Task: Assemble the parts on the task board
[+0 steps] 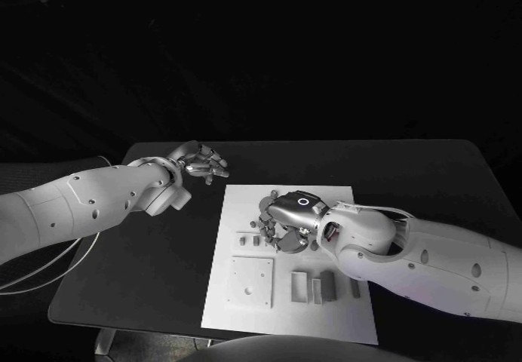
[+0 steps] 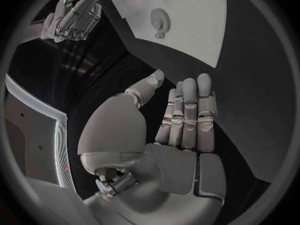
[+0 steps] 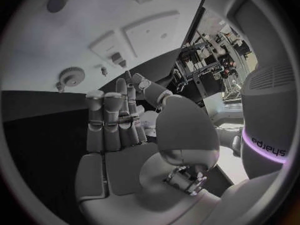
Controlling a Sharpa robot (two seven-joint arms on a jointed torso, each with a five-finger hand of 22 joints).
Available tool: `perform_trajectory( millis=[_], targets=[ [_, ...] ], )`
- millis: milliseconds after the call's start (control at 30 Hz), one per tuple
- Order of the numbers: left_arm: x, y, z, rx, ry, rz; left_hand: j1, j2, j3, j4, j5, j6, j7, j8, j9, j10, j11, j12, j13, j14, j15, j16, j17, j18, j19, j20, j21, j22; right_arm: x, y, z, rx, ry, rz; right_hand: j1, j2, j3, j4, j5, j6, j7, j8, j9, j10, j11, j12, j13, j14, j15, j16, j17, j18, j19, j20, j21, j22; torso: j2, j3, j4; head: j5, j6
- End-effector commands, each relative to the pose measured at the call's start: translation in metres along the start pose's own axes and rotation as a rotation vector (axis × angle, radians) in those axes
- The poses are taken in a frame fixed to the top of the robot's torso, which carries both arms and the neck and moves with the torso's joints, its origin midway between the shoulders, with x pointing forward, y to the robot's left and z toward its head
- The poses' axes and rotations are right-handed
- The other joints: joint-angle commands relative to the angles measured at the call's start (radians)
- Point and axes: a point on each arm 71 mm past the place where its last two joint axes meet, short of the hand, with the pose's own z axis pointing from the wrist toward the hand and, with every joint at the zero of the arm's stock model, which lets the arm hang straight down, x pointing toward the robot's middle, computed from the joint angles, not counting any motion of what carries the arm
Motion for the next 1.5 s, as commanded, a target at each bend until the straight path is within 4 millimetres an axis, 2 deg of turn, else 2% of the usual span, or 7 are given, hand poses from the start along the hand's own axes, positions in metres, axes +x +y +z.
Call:
perform_trajectory(
  millis=[33,167,233,400,600,933,1500],
  targets=[
    [0.001,-0.003,0.003,0.010,0.000,0.003,0.010,0.004,-0.001,-0.002,-0.002,-0.002,0.002,0.004,-0.001,-0.007,0.000,0.001,-0.001,0.006,0.000,0.001,0.001,0.052,0.003,-0.004,0.002,0.001,0.012,0.006,0.004,-0.031,0.048,0.017,-0.004,0.007,-0.003,0.001,0.002,0.003,0.003,0.000,0.002,0.011,0.005,-0.001,0.001,-0.004,-0.007,-0.001,0.001,0.085,0.001,-0.006,0.001,0.001,-0.006,-0.0086,0.0018,0.031,-0.014],
    [0.002,-0.004,0.005,0.010,0.000,0.004,0.010,0.004,-0.001,-0.002,-0.002,-0.002,0.002,0.004,-0.001,-0.007,0.000,0.001,-0.001,0.006,0.000,0.001,0.002,0.052,0.003,-0.004,0.002,0.001,0.021,0.010,0.006,-0.040,0.075,0.025,-0.004,0.008,-0.003,0.001,0.002,0.002,0.003,-0.001,0.002,0.011,0.005,-0.001,0.001,-0.005,-0.007,-0.002,0.001,0.085,0.000,-0.006,0.001,0.001,-0.008,-0.0116,0.0034,0.048,-0.027],
    [0.003,-0.004,0.006,0.011,0.002,0.004,0.010,0.004,-0.002,-0.002,-0.002,-0.002,0.002,0.004,-0.001,-0.007,0.000,0.001,-0.001,0.006,0.000,0.001,0.002,0.052,0.003,-0.004,0.002,0.001,0.024,0.010,0.006,-0.040,0.083,0.028,-0.004,0.008,-0.003,0.001,0.002,0.002,0.003,-0.001,0.002,0.010,0.005,-0.002,0.001,-0.005,-0.006,-0.002,0.001,0.085,0.000,-0.006,0.001,0.001,-0.006,-0.0093,0.0022,0.055,-0.030],
    [0.005,-0.006,0.009,0.013,0.005,0.005,0.010,0.005,-0.002,-0.002,-0.002,-0.002,0.002,0.004,-0.001,-0.007,0.000,0.001,-0.001,0.005,0.000,0.000,0.002,0.052,0.003,-0.003,0.002,0.001,0.030,0.009,0.004,-0.040,0.108,0.036,-0.005,0.009,-0.003,0.000,0.002,0.001,0.004,-0.001,0.002,0.010,0.005,-0.003,0.001,-0.006,-0.006,-0.002,0.001,0.085,0.000,-0.006,0.000,0.001,-0.006,-0.0112,-0.0005,0.076,-0.043],
    [0.007,-0.007,0.010,0.014,0.008,0.005,0.009,0.005,-0.002,-0.002,-0.002,-0.003,0.002,0.004,-0.002,-0.007,0.000,0.001,-0.001,0.005,0.000,0.000,0.003,0.052,0.003,-0.003,0.002,0.002,0.045,0.010,0.004,-0.038,0.139,0.045,-0.006,0.010,-0.004,0.000,0.002,0.001,0.004,-0.002,0.003,0.010,0.005,-0.003,0.002,-0.006,-0.006,-0.003,0.001,0.085,-0.001,-0.006,0.000,0.001,-0.005,-0.0082,0.0016,0.096,-0.060],
    [0.009,-0.009,0.011,0.018,0.013,0.004,0.009,0.005,-0.002,-0.002,-0.002,-0.003,0.003,0.004,-0.002,-0.007,0.000,0.001,-0.001,0.005,0.000,-0.001,0.003,0.052,0.003,-0.003,0.001,0.002,0.055,0.012,0.005,-0.038,0.153,0.054,-0.006,0.011,-0.004,0.000,0.002,0.000,0.004,-0.002,0.003,0.010,0.006,-0.004,0.002,-0.006,-0.006,-0.003,0.002,0.085,-0.001,-0.006,-0.001,0.001,-0.004,-0.0073,0.0003,0.108,-0.070],
    [0.010,-0.010,0.011,0.020,0.016,0.003,0.009,0.006,-0.002,-0.002,-0.002,-0.004,0.003,0.004,-0.002,-0.007,0.000,0.001,-0.002,0.005,0.001,-0.001,0.005,0.052,0.003,-0.003,0.001,0.003,0.063,0.016,0.007,-0.050,0.179,0.062,-0.007,0.013,-0.005,0.000,0.002,0.000,0.004,-0.003,0.005,0.010,0.006,-0.006,0.002,-0.007,-0.006,-0.003,0.002,0.085,-0.001,-0.006,-0.001,0.001,-0.005,-0.0076,0.0006,0.119,-0.074]
  ],
)
